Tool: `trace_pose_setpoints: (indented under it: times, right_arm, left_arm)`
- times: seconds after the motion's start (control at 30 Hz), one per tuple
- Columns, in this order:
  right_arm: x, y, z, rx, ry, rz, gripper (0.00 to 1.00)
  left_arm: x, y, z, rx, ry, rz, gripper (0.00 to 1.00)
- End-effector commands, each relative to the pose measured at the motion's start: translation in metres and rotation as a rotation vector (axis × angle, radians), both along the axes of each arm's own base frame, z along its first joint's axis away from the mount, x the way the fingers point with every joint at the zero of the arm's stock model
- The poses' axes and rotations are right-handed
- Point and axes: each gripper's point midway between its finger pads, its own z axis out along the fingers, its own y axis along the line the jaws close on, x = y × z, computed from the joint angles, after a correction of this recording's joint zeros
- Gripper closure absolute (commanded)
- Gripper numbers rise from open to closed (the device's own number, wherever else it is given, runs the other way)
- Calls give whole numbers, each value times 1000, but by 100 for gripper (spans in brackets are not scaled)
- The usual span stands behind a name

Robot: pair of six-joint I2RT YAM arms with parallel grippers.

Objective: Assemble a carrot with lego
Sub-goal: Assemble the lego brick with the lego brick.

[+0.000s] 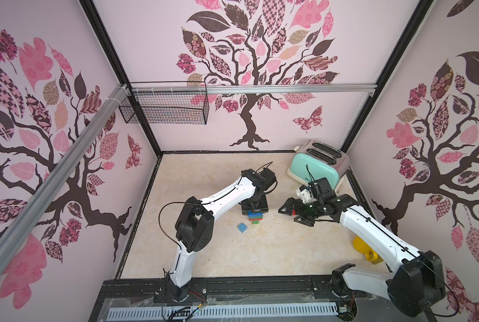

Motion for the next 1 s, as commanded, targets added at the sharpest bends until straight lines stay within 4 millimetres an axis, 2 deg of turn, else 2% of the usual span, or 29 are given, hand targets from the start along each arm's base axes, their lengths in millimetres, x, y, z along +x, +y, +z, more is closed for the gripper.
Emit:
trace_pose_setpoints:
  times: [0.0,0.23,0.47,0.77,0.97]
  right_arm:
    - [-1,-1,2,0,2,10,1]
    - [-1,-2,1,-1,6,10,0]
    - [-1,-2,0,-1,10,8,1]
    - [0,-3,-1,-2,13,11,1]
    - [0,-3,-2,0,17,13,1]
  left_arm:
    - [1,1,-7,0,11,10,48]
    - [1,-3,-9,-10,26,10,48]
    - [2,-8,-2,-35,18,3,48]
    - [0,-5,-12,-3,42,-9,48]
    - [4,-3,-9,17,32,-26,48]
